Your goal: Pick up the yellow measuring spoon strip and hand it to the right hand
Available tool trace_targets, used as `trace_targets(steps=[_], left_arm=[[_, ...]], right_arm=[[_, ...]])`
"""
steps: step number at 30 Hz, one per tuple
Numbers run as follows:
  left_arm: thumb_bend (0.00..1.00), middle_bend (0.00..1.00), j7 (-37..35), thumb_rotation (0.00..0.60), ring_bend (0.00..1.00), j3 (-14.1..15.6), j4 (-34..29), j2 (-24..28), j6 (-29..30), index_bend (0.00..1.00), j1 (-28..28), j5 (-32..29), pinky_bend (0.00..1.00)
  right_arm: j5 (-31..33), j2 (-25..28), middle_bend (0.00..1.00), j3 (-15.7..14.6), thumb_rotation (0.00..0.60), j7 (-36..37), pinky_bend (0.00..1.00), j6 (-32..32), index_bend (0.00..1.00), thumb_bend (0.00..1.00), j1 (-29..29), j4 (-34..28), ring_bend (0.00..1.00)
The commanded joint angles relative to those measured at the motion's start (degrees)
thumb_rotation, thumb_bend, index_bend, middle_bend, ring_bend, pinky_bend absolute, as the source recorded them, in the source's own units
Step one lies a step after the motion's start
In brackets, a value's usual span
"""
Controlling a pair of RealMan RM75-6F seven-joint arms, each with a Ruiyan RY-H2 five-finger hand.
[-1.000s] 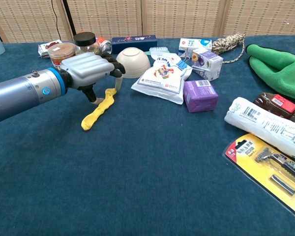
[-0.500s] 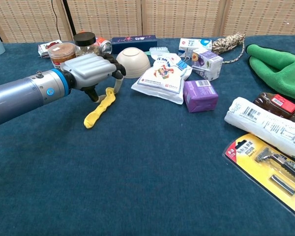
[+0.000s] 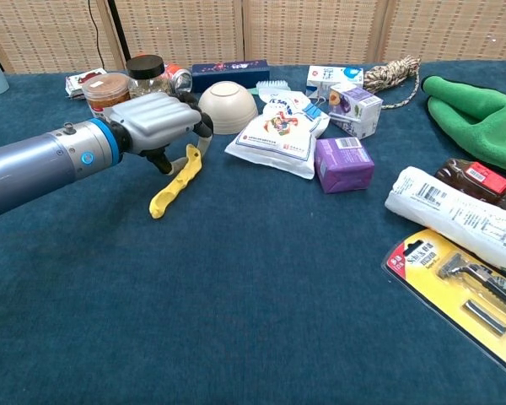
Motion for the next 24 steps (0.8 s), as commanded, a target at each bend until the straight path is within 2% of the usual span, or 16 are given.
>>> trace_targets(steps=[1,20,24], left_arm=[[0.46,0.28,-0.4,0.6,0.18,0.1,-1.3,1.2,0.9,0.54,0.4,0.2,0.0],[0.48,0.28,1.5,0.6,0.16,-1.6,-19.1,15.8,7.7,0.6,4.8,-1.5,0.0],[0.48,0.28,1.9,0.6,0.16,-1.6,-25.3,21.0,11.1,0.61,7.1,-1.1,0.0]], right_arm=[[-0.1,0.0,0.1,-0.1,0.6,0.0,0.0,-0.1,0.22,0.31,0.1,0.0,0.03],[-2.6,0.4,0.1,-0.4,0.6,1.9,0.0,-2.7,0.22,0.31,1.7,-1.1,0.03],[-3.8,0.4,0.1,-0.4,0.6,3.3,0.0,-4.4,0.22,0.31,2.9,-2.0,0.03]])
